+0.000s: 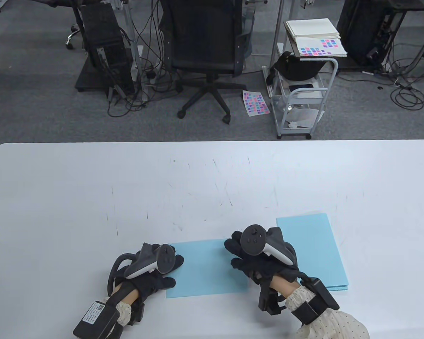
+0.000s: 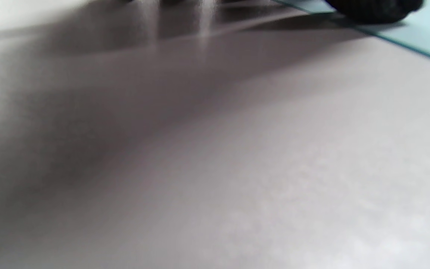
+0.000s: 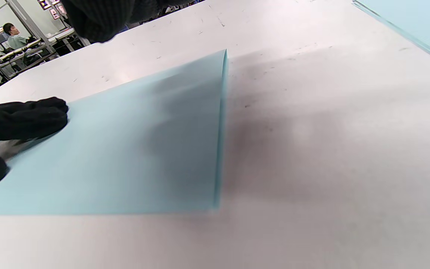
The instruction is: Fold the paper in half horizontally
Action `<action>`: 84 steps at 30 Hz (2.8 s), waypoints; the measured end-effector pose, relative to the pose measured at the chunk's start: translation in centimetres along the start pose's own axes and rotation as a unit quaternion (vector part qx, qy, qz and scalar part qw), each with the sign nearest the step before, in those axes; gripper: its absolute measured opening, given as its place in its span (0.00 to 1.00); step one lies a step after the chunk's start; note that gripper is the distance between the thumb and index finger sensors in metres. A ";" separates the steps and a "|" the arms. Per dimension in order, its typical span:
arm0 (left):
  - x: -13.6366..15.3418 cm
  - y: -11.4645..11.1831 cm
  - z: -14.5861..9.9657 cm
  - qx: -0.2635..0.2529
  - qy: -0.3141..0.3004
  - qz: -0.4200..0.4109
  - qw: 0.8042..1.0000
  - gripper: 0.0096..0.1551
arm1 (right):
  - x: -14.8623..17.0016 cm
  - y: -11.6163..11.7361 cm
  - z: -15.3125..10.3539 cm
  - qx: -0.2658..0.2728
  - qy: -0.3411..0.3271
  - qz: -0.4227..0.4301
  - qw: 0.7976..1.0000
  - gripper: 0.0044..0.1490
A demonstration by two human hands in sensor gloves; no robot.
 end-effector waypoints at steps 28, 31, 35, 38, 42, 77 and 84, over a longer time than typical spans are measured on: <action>-5.1 8.4 0.9 -0.075 -0.020 0.048 0.996 0.35 | 1.9 5.7 0.2 -0.065 0.002 -0.053 0.996 0.41; -7.3 8.4 2.0 -0.072 -0.035 0.073 0.994 0.33 | 1.9 5.7 0.3 -0.067 0.002 -0.048 0.997 0.41; -10.1 7.1 4.1 -0.041 -0.063 0.076 0.994 0.33 | 1.9 5.7 0.3 -0.065 0.000 -0.047 0.997 0.41; -11.1 6.2 5.3 -0.023 -0.060 0.074 0.995 0.35 | 1.8 5.7 0.3 -0.066 -0.001 -0.047 0.997 0.41; -11.8 5.5 6.1 -0.011 -0.063 0.077 0.995 0.35 | 1.8 5.7 0.4 -0.067 -0.002 -0.050 0.997 0.42; -8.3 4.4 5.4 0.007 -0.040 0.062 0.997 0.34 | 1.6 5.6 0.7 -0.066 0.004 -0.058 0.996 0.41; -6.6 4.0 4.7 0.006 -0.025 0.056 0.998 0.34 | 1.6 5.6 0.6 -0.065 0.006 -0.066 0.996 0.41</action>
Point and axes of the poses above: the tracker on the back of each hand, its own x axis roughly to the little-finger side, its own z axis roughly from the wrist to the fingertips, y = z × x, the point moved 5 cm from there along z, roughly from the wrist to the fingertips, and after that the axes turned 10 degrees about -y, right-handed, at the moved point
